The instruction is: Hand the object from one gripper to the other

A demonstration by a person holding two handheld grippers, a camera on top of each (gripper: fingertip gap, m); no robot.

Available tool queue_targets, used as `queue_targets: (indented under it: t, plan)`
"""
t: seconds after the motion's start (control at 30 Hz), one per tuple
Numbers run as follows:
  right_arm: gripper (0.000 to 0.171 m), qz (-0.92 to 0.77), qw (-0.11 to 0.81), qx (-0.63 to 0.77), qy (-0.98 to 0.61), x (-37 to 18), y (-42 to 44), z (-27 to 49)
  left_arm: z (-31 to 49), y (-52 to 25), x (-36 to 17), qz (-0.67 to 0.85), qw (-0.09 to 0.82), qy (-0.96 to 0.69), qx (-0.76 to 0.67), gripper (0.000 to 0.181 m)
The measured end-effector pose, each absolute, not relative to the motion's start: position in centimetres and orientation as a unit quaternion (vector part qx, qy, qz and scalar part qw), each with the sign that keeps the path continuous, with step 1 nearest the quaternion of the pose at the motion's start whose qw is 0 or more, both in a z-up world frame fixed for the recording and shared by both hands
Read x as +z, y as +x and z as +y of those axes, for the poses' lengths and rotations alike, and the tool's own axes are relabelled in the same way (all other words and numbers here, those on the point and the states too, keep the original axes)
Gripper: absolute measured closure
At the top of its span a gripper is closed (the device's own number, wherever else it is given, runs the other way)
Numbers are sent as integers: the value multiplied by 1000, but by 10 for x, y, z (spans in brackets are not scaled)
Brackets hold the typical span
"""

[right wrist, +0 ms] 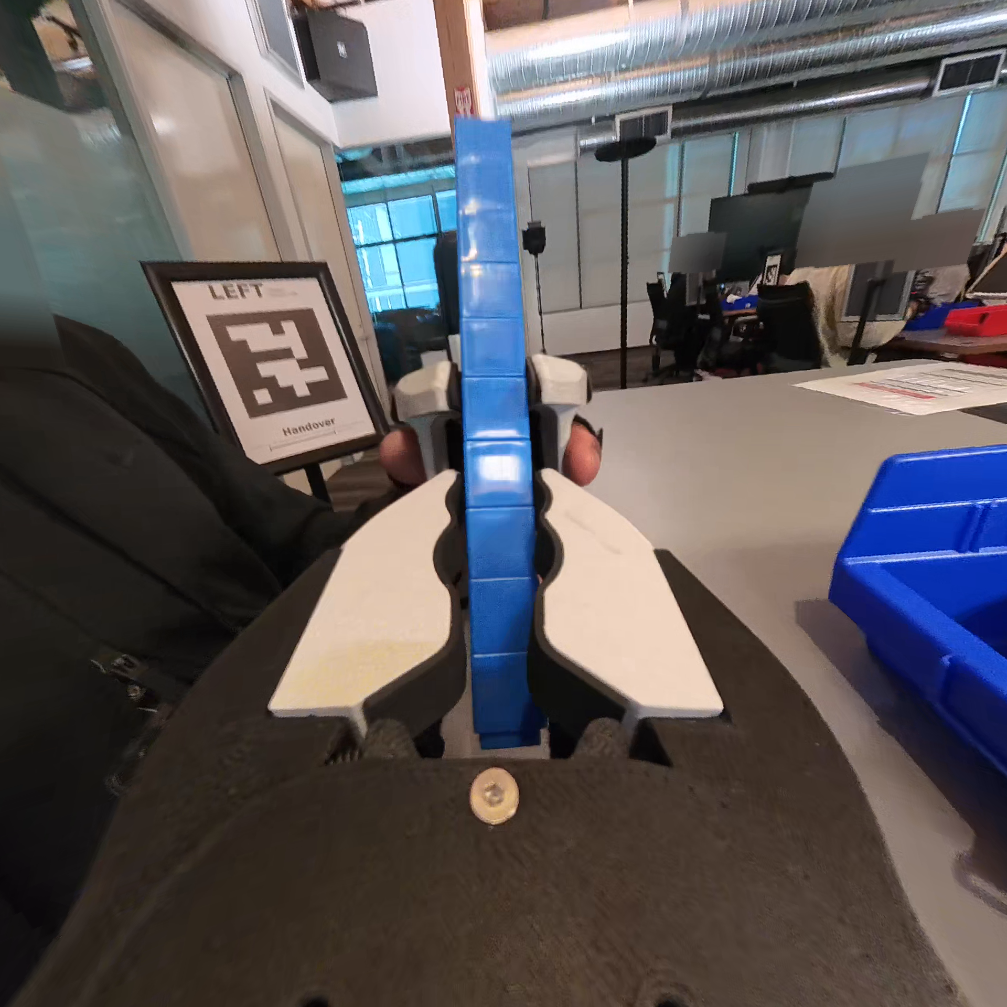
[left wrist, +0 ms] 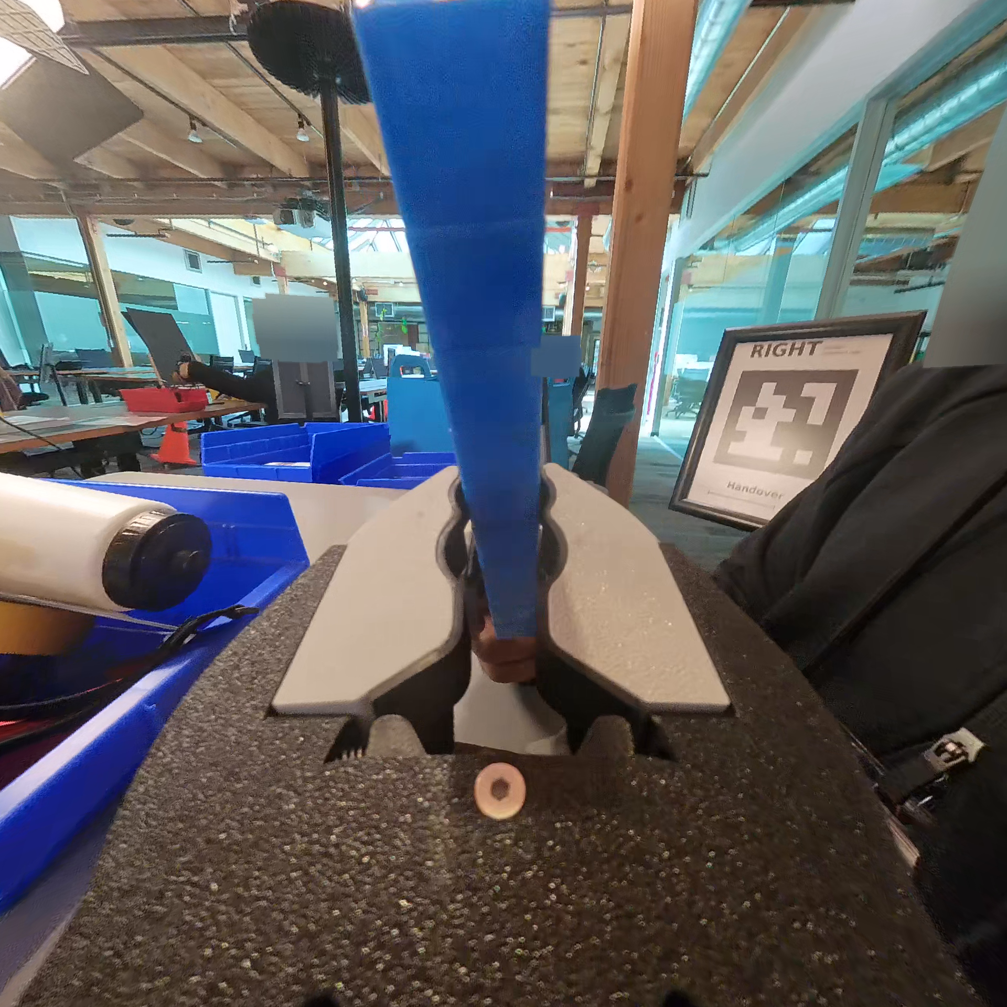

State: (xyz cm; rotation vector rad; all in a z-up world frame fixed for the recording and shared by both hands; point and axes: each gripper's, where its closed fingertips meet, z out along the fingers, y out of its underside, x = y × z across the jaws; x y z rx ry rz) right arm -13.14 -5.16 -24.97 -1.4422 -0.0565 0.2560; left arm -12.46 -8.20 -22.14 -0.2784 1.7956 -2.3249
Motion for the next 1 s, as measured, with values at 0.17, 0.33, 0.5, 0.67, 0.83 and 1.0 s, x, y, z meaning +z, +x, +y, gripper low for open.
queue_targets:
  t: [0.17, 0.33, 0.5, 0.67, 0.83, 1.0]
  plan:
    - [134, -2, 740, -51, -670, -250, -105, -51, -68, -106, -215, 579, 121, -157, -791, 158]
    - [127, -38, 692, -335, -638, -238, -87, -60, -46, -83, -211, 530, 120, -259, -799, 157]
    - [132, -77, 600, -469, -644, -248, -85, -49, -53, -80, -218, 523, 88, -298, -794, 157]
    - [149, -45, 614, -436, -656, -250, -78, -53, -61, -88, -215, 541, 99, -252, -796, 152]
    - [148, -13, 702, -261, -663, -246, -84, -59, -51, -99, -203, 532, 121, -181, -818, 127]
    - [148, -41, 737, -72, -671, -249, -113, -55, -39, -111, -201, 550, 132, -117, -816, 117]
